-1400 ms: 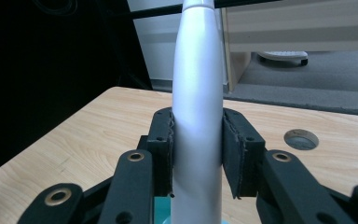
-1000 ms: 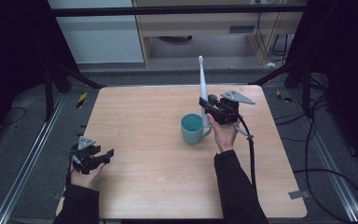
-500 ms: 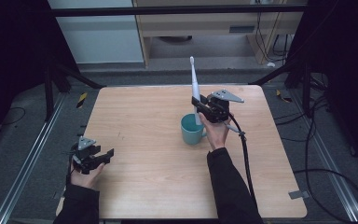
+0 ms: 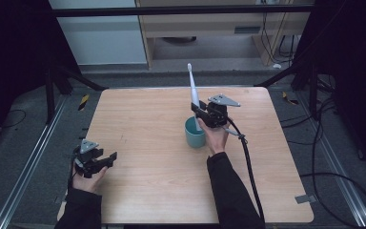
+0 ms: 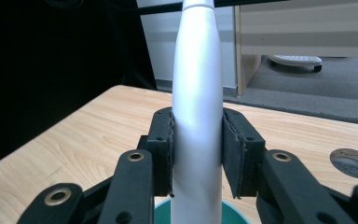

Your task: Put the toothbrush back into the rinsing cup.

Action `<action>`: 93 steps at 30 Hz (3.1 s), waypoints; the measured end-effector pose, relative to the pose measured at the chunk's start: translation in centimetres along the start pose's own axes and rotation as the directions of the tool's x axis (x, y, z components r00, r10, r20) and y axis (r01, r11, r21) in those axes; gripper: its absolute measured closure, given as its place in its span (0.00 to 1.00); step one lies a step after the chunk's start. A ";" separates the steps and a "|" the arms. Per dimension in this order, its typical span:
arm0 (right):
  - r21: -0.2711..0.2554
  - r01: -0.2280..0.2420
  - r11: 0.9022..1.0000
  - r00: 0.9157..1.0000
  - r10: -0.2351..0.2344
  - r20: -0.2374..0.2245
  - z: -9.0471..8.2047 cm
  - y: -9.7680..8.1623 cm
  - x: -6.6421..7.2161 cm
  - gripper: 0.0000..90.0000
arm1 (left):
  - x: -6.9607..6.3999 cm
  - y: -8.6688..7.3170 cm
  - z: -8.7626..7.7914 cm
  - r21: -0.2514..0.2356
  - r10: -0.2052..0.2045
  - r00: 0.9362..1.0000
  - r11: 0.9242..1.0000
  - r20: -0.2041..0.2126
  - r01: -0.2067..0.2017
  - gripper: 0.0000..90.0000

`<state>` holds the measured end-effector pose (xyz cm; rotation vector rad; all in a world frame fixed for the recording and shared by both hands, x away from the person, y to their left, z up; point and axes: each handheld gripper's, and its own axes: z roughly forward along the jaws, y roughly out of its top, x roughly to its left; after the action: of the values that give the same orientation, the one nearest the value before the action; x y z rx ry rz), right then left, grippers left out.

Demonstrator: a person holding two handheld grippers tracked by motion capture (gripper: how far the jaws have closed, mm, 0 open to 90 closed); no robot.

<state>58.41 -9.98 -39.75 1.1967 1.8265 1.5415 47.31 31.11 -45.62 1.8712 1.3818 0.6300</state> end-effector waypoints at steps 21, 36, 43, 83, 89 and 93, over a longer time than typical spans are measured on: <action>0.035 0.056 0.998 0.998 -0.057 0.024 0.8 -1.5 0.5 0.74 | 0.0 0.0 0.0 -0.002 0.001 1.000 1.000 0.000 -0.001 0.43; 0.075 0.043 0.996 0.998 -0.046 0.034 0.2 -3.5 -0.2 0.74 | -0.1 0.0 0.0 0.001 0.007 1.000 1.000 -0.001 -0.007 0.43; 0.121 0.060 0.991 0.997 -0.065 0.043 0.5 -4.2 0.1 0.74 | -0.1 0.0 0.0 0.002 0.006 1.000 1.000 -0.002 -0.006 0.43; 0.115 0.047 0.992 0.994 -0.058 0.090 -7.8 -2.1 -1.7 0.20 | -0.2 0.0 0.1 0.011 0.006 1.000 1.000 0.013 -0.006 0.41; 0.148 0.045 0.988 0.987 -0.067 0.145 -11.3 -4.0 -3.7 0.18 | -0.1 0.0 0.1 0.015 0.002 1.000 1.000 0.015 -0.002 0.37; 0.162 0.036 0.986 0.984 -0.064 0.168 -13.3 -5.3 -4.7 0.18 | -0.1 -0.1 0.1 0.015 0.002 1.000 1.000 0.015 -0.002 0.37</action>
<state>48.56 -21.11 -42.10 1.3019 1.8759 1.2429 47.31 31.05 -45.71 1.8857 1.3790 0.6072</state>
